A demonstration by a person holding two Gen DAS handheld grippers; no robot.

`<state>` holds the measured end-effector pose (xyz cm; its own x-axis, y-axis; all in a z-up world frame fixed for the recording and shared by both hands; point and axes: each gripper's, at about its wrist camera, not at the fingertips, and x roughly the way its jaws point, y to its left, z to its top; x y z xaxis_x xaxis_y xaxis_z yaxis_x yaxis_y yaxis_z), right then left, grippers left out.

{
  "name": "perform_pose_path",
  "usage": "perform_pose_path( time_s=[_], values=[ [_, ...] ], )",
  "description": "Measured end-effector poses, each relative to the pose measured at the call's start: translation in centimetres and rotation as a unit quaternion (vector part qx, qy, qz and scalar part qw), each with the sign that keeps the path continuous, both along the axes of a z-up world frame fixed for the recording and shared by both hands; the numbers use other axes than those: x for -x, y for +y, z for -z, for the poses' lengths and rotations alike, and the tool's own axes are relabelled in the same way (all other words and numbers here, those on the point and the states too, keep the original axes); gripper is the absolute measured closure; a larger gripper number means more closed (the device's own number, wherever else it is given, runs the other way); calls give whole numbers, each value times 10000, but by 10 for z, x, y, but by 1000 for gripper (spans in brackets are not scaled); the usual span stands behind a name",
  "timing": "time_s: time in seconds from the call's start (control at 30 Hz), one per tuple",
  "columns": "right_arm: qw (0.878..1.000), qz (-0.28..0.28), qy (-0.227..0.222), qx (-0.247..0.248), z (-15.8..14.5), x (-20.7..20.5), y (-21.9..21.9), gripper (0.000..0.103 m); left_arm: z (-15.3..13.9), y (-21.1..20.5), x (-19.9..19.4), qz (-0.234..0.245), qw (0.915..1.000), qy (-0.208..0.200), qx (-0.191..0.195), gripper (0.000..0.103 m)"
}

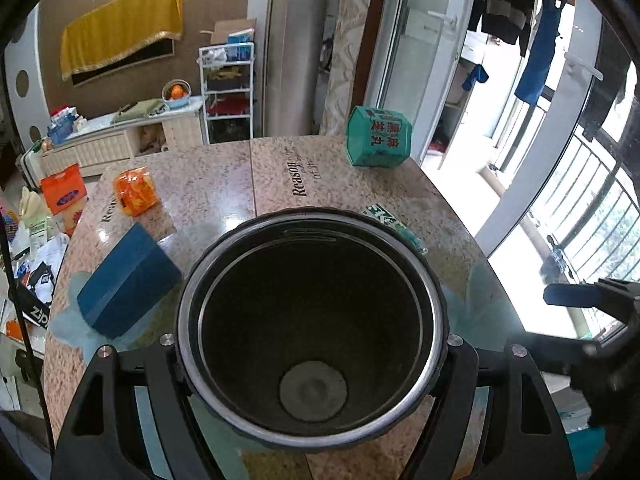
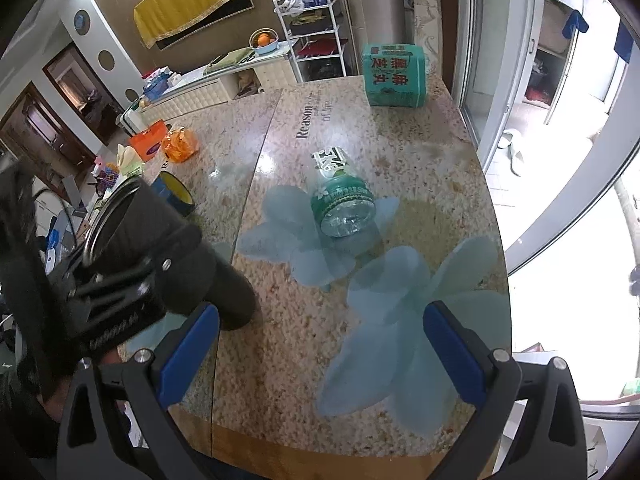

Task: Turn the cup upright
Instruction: 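Lower the upright tumbler onto the table with the left gripper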

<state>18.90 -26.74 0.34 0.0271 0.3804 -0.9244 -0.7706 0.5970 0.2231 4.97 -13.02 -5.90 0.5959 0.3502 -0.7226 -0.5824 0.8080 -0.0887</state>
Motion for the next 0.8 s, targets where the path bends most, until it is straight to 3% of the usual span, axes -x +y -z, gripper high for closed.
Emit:
perform_pose_path(
  time_s=[0.33, 0.5, 0.6, 0.7, 0.8],
  values=[
    [9999, -40, 26, 123, 8, 9, -1, 0, -2, -14, 13, -86, 9999, -47, -55, 23],
    [9998, -75, 25, 169, 10, 12, 1, 0, -2, -22, 7, 130, 9998, 30, -174, 22],
    [9999, -51, 20, 158, 9, 11, 0, 0, 0, -23, 7, 193, 9998, 48, -33, 19],
    [9998, -5, 15, 176, 10, 9, -1, 0, 6, -18, 7, 152, 9996, 184, 178, 9],
    [9998, 23, 44, 175, 10, 9, -2, 0, 7, -19, 8, 228, 9994, 146, 224, 9]
  ],
)
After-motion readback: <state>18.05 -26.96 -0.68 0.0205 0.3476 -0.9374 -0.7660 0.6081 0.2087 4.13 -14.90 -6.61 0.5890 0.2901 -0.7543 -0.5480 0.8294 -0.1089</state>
